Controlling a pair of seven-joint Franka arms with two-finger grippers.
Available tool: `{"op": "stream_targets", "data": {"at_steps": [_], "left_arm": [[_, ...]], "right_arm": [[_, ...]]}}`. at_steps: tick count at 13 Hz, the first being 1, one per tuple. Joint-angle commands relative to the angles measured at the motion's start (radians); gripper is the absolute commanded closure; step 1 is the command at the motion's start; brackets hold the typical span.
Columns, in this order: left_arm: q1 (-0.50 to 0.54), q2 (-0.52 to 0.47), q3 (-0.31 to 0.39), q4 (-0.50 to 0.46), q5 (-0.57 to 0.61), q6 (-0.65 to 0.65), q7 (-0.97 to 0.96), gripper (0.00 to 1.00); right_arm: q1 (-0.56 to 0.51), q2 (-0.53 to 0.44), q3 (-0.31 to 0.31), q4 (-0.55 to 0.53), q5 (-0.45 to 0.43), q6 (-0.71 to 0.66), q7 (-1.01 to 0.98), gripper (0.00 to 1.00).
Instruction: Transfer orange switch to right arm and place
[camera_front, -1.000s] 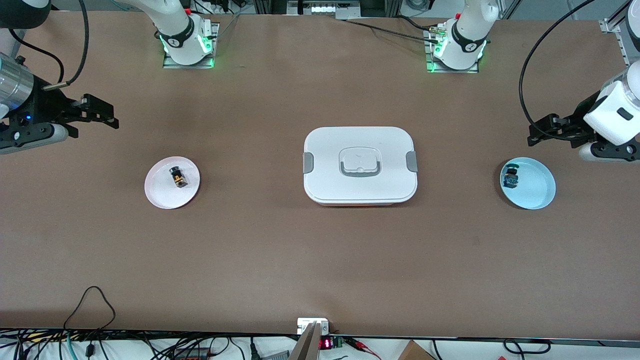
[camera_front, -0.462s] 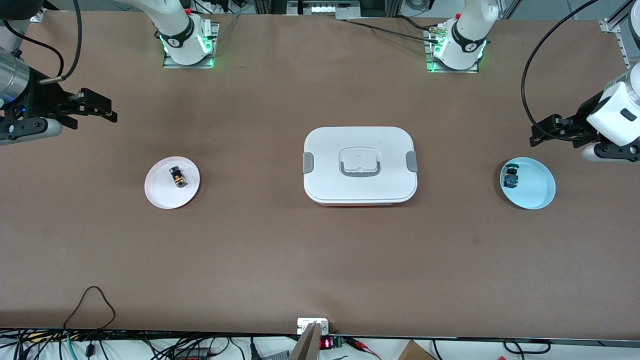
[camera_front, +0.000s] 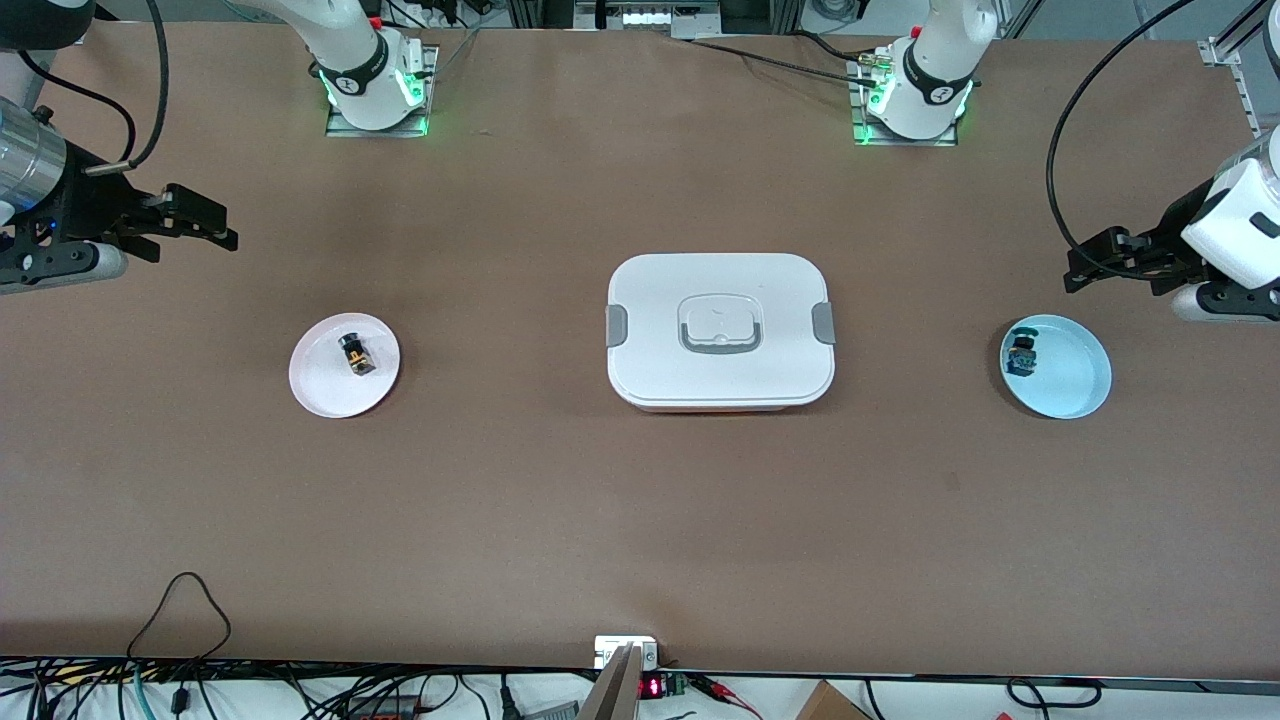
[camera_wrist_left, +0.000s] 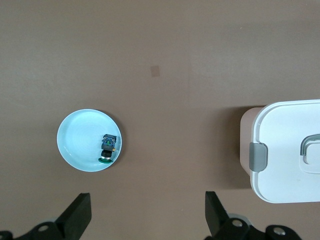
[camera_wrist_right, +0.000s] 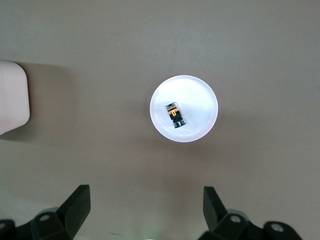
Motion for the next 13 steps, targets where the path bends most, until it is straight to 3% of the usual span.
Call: {"op": "stream_targets", "data": {"at_steps": [1,3,4,8,9,10,13], "left_arm": [[0.006,-0.010,-0.007,-0.001,0.026,-0.009,0.007,0.00],[0.025,-0.005,-0.004,-0.001,0.017,-0.006,0.009,0.00],[0.026,-0.005,-0.005,0.001,0.017,-0.008,0.009,0.00],[0.020,-0.008,-0.010,0.004,0.018,-0.006,0.009,0.00],[0.019,-0.010,-0.010,0.004,0.017,-0.006,0.009,0.00],[0.016,-0.011,-0.011,0.004,0.018,-0.006,0.009,0.00],[0.014,-0.014,-0.012,0.004,0.017,-0.006,0.009,0.00]], "right_arm": [[0.002,-0.048,0.010,-0.037,-0.036,0.019,0.020,0.00],[-0.019,-0.048,0.040,-0.037,-0.038,0.019,0.020,0.00],[-0.063,-0.048,0.086,-0.035,-0.038,0.019,0.020,0.00],[-0.401,-0.058,0.420,-0.037,-0.039,0.018,0.020,0.00],[-0.459,-0.058,0.477,-0.035,-0.039,0.018,0.020,0.00],[-0.492,-0.058,0.508,-0.035,-0.039,0.018,0.020,0.00],[-0.496,-0.058,0.515,-0.031,-0.041,0.016,0.017,0.00]]}}
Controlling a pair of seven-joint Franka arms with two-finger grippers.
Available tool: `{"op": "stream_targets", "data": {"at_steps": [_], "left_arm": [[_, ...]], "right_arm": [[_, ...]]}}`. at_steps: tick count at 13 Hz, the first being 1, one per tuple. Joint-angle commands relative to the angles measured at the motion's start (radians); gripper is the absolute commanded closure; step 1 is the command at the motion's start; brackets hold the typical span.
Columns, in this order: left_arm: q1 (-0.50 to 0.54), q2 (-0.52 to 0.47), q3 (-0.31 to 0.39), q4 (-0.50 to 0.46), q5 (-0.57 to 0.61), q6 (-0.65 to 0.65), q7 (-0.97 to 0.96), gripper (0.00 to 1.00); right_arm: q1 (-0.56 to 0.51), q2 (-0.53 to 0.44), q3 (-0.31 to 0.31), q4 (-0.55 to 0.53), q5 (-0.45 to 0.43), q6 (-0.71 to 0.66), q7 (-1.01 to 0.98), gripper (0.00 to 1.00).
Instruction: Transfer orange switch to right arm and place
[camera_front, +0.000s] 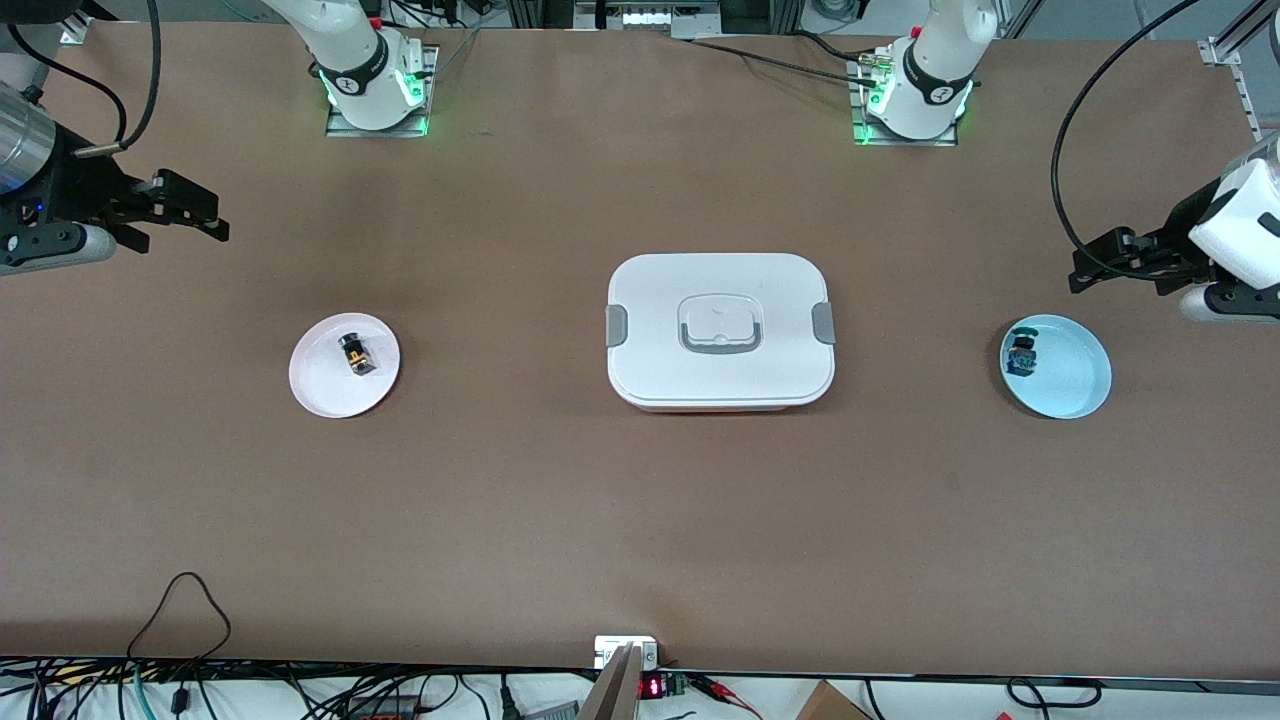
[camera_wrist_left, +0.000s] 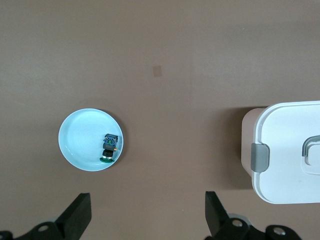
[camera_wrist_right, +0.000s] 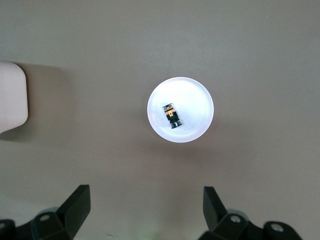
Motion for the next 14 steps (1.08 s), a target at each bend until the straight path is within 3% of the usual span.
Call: {"op": "stream_targets", "data": {"at_steps": [1,14], "left_arm": [[0.002,-0.014,-0.006,0.004,0.017,-0.006,0.008,0.00],[0.002,-0.013,-0.013,0.002,0.020,-0.001,0.008,0.00]], "right_arm": [[-0.023,-0.026,0.029,-0.017,-0.016,0.009,0.004,0.00],[-0.031,0.003,0.024,0.022,-0.046,0.009,-0.022,0.00]]}}
